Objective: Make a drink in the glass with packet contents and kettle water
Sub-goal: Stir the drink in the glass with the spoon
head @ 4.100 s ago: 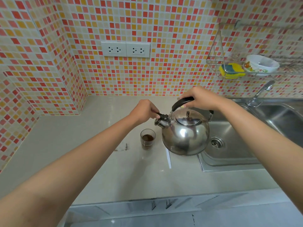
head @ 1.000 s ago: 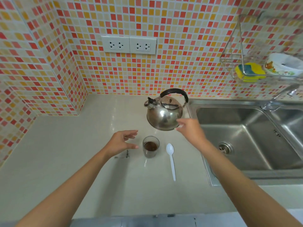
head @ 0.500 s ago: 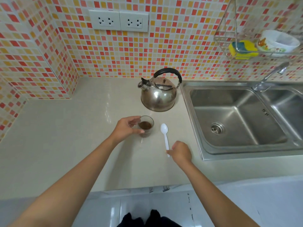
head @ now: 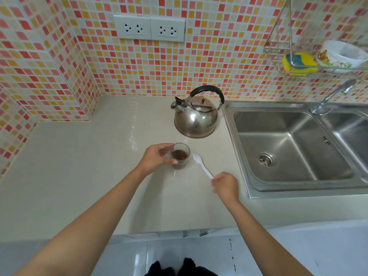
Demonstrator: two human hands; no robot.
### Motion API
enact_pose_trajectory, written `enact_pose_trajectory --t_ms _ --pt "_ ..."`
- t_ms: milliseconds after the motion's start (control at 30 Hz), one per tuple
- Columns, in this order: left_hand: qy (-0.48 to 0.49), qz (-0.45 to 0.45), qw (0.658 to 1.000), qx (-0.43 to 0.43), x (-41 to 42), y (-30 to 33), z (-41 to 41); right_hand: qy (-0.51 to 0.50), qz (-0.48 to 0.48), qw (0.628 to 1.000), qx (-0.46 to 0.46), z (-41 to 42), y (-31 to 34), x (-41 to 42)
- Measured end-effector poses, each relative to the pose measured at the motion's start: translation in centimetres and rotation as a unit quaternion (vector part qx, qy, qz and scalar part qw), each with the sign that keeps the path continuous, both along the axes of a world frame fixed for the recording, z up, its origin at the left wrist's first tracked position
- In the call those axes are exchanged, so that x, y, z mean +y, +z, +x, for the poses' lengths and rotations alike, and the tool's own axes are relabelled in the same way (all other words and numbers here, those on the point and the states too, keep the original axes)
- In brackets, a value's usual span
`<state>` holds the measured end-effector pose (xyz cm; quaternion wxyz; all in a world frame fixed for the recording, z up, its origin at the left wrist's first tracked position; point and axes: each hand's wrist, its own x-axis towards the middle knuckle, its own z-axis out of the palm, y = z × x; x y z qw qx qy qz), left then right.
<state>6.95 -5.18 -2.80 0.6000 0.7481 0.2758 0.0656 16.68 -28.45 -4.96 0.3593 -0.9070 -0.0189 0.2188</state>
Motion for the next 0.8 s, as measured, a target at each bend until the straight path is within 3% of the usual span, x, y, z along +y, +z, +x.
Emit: enact_pose_trajectory --t_ms 200,400,533,800 --pt "-0.003 -0.013 1.0 -0.004 0.2 0.1 0.1 -0.059 0.217 0.97 -0.094 1.8 4.2 -0.6" --pt "-0.012 -0.033 0.999 -0.011 0.5 0.0 0.2 -0.034 0.349 0.918 -0.185 3.3 10.3 1.0" --pt "-0.023 -0.041 0.999 -0.01 0.6 -0.1 0.3 0.065 0.346 0.91 -0.22 2.8 11.5 2.9" --pt "-0.03 -0.041 0.999 -0.017 0.9 -0.3 0.5 0.318 0.197 0.887 -0.271 1.0 7.1 6.9"
